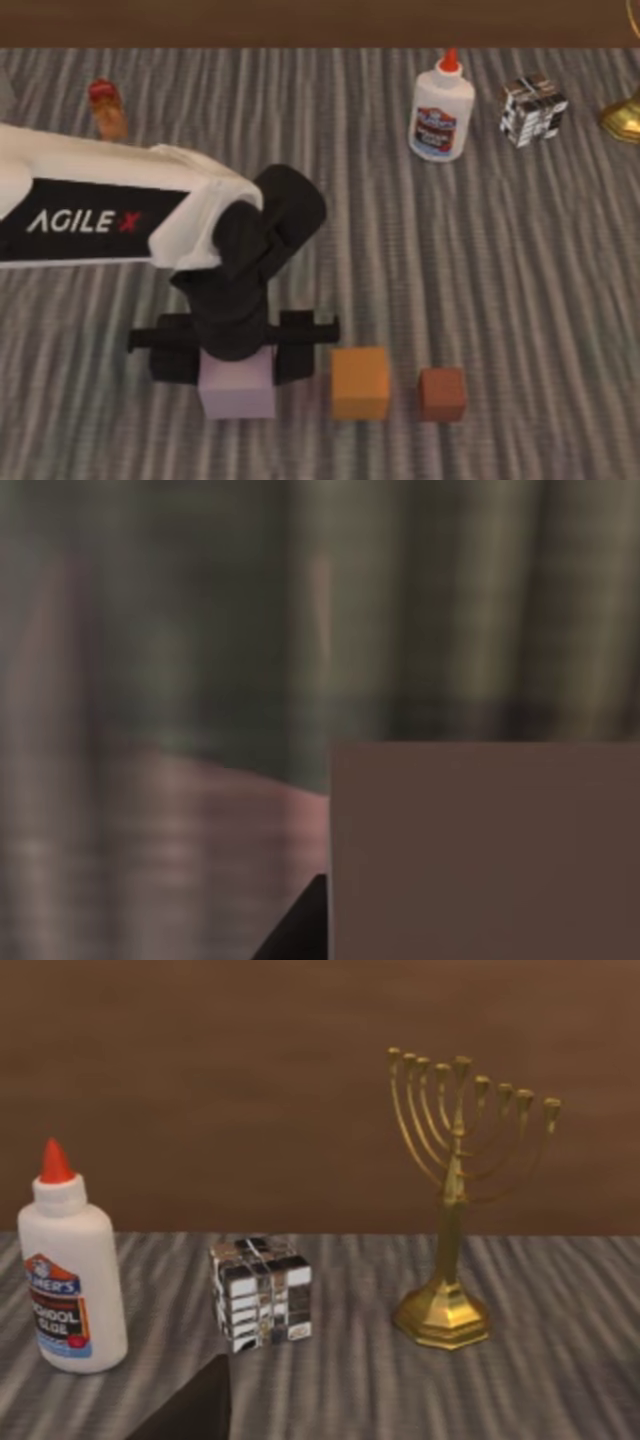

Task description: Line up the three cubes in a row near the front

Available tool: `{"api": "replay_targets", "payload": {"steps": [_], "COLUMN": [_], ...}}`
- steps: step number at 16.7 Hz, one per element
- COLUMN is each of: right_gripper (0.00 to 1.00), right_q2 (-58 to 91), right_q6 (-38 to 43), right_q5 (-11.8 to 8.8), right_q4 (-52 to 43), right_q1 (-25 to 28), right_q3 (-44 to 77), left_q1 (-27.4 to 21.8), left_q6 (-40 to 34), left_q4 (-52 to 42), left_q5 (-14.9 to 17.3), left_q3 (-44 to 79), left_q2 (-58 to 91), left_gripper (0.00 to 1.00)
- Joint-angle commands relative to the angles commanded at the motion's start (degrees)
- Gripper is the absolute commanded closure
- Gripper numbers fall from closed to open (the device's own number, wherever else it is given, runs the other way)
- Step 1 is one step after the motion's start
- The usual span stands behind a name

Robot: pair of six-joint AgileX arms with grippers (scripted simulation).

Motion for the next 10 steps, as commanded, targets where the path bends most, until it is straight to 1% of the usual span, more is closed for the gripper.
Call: {"api": "replay_targets", "payload": {"steps": [3,10], "right_gripper": [0.0,0.0], "right_q2": [0.0,0.0], "right_q6": [0.0,0.0], "right_q5": [0.0,0.0], "right_q4": [0.0,0.0], "right_q1": [0.0,0.0], "right_q3": [0.0,0.0], "left_q1": [0.0,0.0], "left_q6": [0.0,0.0], "left_q4": [0.0,0.0], "left_q5": [0.0,0.0], "left_q3": [0.0,0.0], "left_q2": [0.0,0.0], "left_gripper": [1.0,0.47]}}
